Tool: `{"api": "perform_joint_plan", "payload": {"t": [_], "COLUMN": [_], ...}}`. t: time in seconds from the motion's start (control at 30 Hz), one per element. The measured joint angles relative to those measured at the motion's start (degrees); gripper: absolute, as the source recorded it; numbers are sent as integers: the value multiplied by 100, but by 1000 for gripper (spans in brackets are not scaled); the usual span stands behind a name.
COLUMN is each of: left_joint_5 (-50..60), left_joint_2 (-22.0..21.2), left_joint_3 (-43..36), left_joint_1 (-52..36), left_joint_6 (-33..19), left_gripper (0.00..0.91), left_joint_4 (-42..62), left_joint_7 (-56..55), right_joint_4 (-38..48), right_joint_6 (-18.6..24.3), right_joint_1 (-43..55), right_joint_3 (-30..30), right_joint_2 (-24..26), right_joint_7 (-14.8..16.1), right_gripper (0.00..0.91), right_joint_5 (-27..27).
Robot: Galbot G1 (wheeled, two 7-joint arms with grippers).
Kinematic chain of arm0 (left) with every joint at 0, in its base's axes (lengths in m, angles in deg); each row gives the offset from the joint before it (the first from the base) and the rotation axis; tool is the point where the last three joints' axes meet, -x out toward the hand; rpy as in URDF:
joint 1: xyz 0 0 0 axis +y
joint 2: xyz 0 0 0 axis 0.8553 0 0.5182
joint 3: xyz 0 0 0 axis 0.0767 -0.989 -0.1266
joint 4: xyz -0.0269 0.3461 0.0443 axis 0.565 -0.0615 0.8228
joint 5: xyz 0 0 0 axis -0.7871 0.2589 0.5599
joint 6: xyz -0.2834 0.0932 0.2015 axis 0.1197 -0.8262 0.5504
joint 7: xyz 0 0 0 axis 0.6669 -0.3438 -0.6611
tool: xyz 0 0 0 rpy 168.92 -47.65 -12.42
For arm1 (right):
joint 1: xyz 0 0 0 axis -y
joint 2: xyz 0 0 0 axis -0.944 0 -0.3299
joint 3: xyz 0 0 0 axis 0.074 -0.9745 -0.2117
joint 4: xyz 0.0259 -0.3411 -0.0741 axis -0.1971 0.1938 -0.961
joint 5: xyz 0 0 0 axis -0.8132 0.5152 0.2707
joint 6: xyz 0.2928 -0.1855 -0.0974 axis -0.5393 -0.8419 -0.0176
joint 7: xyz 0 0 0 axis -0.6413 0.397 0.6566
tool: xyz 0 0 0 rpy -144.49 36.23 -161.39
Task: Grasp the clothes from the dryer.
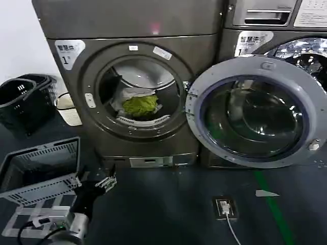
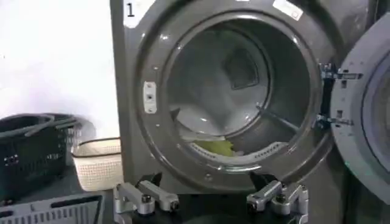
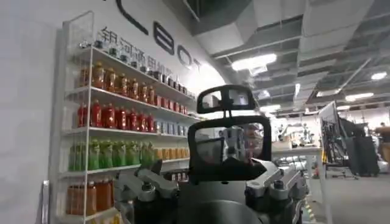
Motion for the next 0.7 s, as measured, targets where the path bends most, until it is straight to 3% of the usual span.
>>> {"api": "perform_joint_plan", "payload": {"t": [0.7], "left_joint_5": [124], "left_joint_2": [17], "left_joint_3": [-87], "left_joint_1": [87], "left_joint_6": [-69], "left_gripper": [907], "left_joint_4": [-163], "left_joint_7": [55], "right_joint_4": [-6], "right_joint_6": [274], "right_joint_1": [-33], "right_joint_3": [14], "right_joint_2": [-56], "right_joint_7": [51], "right_gripper": [907], "right_joint_5": [-16]}}
